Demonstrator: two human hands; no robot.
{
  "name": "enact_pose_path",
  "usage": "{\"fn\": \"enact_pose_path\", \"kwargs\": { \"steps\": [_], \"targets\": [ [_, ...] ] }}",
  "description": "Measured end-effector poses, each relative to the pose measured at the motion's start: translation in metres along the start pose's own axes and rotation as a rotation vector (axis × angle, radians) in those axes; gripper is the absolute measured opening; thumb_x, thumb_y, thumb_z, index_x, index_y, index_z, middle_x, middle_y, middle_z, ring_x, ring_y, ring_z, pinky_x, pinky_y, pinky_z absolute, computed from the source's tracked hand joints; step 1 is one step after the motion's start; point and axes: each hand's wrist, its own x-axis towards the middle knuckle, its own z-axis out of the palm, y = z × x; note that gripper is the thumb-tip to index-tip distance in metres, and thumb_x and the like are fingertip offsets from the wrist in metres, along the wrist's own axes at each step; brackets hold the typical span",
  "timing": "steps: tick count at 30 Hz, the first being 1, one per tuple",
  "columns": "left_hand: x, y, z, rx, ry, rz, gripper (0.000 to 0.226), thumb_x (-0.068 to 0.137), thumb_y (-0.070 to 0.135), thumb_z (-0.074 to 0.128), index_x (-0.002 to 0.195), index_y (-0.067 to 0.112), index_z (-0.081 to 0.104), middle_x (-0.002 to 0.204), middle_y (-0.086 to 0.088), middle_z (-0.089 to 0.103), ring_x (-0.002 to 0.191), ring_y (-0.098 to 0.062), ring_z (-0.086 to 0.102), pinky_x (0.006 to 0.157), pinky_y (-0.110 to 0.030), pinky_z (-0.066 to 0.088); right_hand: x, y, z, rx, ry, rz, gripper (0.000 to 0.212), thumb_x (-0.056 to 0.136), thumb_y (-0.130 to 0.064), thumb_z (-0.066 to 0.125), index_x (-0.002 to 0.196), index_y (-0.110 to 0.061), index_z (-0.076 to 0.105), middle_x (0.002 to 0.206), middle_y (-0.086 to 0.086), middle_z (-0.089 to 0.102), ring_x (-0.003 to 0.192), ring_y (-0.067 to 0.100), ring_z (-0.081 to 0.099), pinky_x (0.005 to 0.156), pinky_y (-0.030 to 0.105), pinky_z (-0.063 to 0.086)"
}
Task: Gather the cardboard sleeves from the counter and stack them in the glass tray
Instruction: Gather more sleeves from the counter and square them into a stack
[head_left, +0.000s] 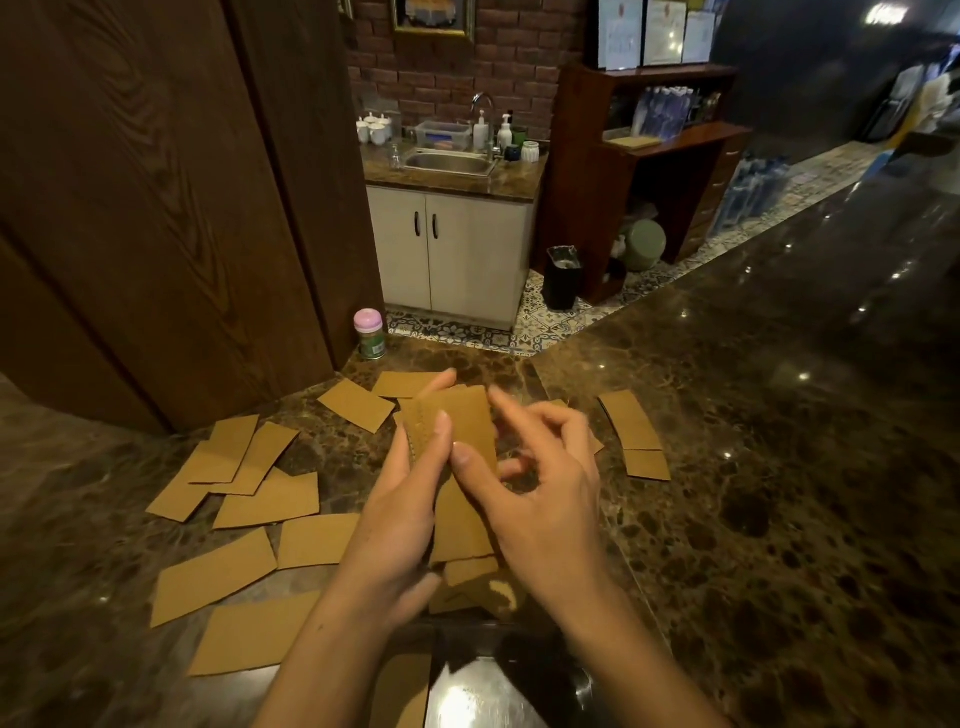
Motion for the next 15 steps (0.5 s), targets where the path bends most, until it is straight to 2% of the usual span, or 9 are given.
{"fn": "enact_pose_path", "kwargs": {
  "steps": [1, 3, 4, 6, 7, 8, 10, 13, 15],
  "targets": [
    [-0.001, 0.0, -0.002, 0.006, 0.005, -0.01, 0.036, 0.099, 0.042, 0.047, 0.131, 0.053, 0.058, 0.115, -0.012, 0.076, 0.094, -0.033, 0.074, 0.077, -0.046, 0.06, -0.001, 0.001, -0.002, -0.013, -0.029, -0.012, 0.06, 0.081, -0.06, 0.075, 0.136, -0.047, 0.056, 0.132, -0.018, 0.039, 0.121, 0.002, 0.05, 0.086, 0.014, 0.054],
    [-0.003, -0.001, -0.007, 0.015, 0.018, -0.047, 0.032, 0.098, 0.049, 0.046, 0.126, 0.049, 0.061, 0.109, -0.015, 0.074, 0.084, -0.033, 0.07, 0.076, -0.05, 0.058, -0.002, 0.0, -0.012, -0.081, -0.179, -0.084, 0.066, 0.072, -0.061, 0.082, 0.13, -0.045, 0.054, 0.145, -0.026, 0.03, 0.137, 0.006, 0.04, 0.098, 0.018, 0.048],
    [-0.003, -0.001, -0.01, -0.002, 0.011, -0.073, 0.032, 0.096, 0.053, 0.046, 0.122, 0.043, 0.063, 0.108, -0.016, 0.072, 0.08, -0.032, 0.068, 0.072, -0.048, 0.057, -0.001, -0.002, -0.019, -0.095, -0.331, -0.113, 0.069, 0.067, -0.061, 0.086, 0.126, -0.044, 0.055, 0.153, -0.028, 0.024, 0.141, 0.006, 0.036, 0.1, 0.015, 0.043],
    [-0.005, 0.0, -0.015, -0.126, -0.025, -0.156, 0.039, 0.094, 0.06, 0.047, 0.116, 0.032, 0.064, 0.106, -0.017, 0.064, 0.074, -0.028, 0.062, 0.064, -0.038, 0.053, 0.002, -0.01, -0.03, -0.111, -0.659, -0.151, 0.071, 0.062, -0.054, 0.094, 0.12, -0.046, 0.055, 0.162, -0.03, 0.011, 0.142, -0.005, 0.029, 0.096, 0.006, 0.041],
    [-0.007, 0.0, -0.02, -0.19, -0.058, -0.207, 0.043, 0.095, 0.062, 0.047, 0.119, 0.03, 0.065, 0.107, -0.018, 0.06, 0.076, -0.027, 0.06, 0.063, -0.036, 0.051, 0.003, -0.013, -0.033, -0.129, -0.745, -0.182, 0.071, 0.061, -0.052, 0.095, 0.118, -0.046, 0.054, 0.163, -0.03, 0.011, 0.141, -0.008, 0.028, 0.098, 0.004, 0.041],
    [-0.009, -0.001, -0.024, -0.244, -0.113, -0.245, 0.047, 0.097, 0.061, 0.047, 0.125, 0.027, 0.064, 0.111, -0.02, 0.059, 0.081, -0.029, 0.06, 0.066, -0.038, 0.053, 0.004, -0.015, -0.035, -0.161, -0.766, -0.21, 0.07, 0.061, -0.052, 0.096, 0.116, -0.046, 0.053, 0.163, -0.03, 0.015, 0.142, -0.006, 0.03, 0.102, 0.007, 0.04],
    [-0.018, 0.0, -0.031, -0.309, -0.212, -0.274, 0.045, 0.1, 0.052, 0.047, 0.136, 0.027, 0.06, 0.115, -0.024, 0.061, 0.09, -0.035, 0.063, 0.073, -0.047, 0.057, 0.006, -0.016, -0.034, -0.172, -0.723, -0.225, 0.069, 0.06, -0.057, 0.093, 0.114, -0.043, 0.053, 0.157, -0.028, 0.031, 0.138, 0.002, 0.041, 0.107, 0.022, 0.044],
    [-0.029, 0.002, -0.037, -0.295, -0.192, -0.237, 0.038, 0.093, 0.043, 0.059, 0.131, 0.044, 0.06, 0.11, -0.022, 0.068, 0.076, -0.039, 0.065, 0.062, -0.046, 0.062, 0.005, -0.02, -0.031, -0.123, -0.733, -0.172, 0.072, 0.056, -0.064, 0.087, 0.115, -0.044, 0.051, 0.144, -0.022, 0.046, 0.127, 0.005, 0.05, 0.102, 0.031, 0.051],
    [-0.035, -0.001, -0.041, -0.252, -0.215, -0.215, 0.04, 0.091, 0.045, 0.058, 0.131, 0.044, 0.058, 0.11, -0.024, 0.067, 0.072, -0.039, 0.064, 0.059, -0.045, 0.061, 0.0, -0.024, -0.028, -0.119, -0.791, -0.189, 0.075, 0.055, -0.06, 0.091, 0.115, -0.042, 0.05, 0.143, -0.02, 0.045, 0.128, 0.006, 0.049, 0.101, 0.035, 0.052]
  ]
}}
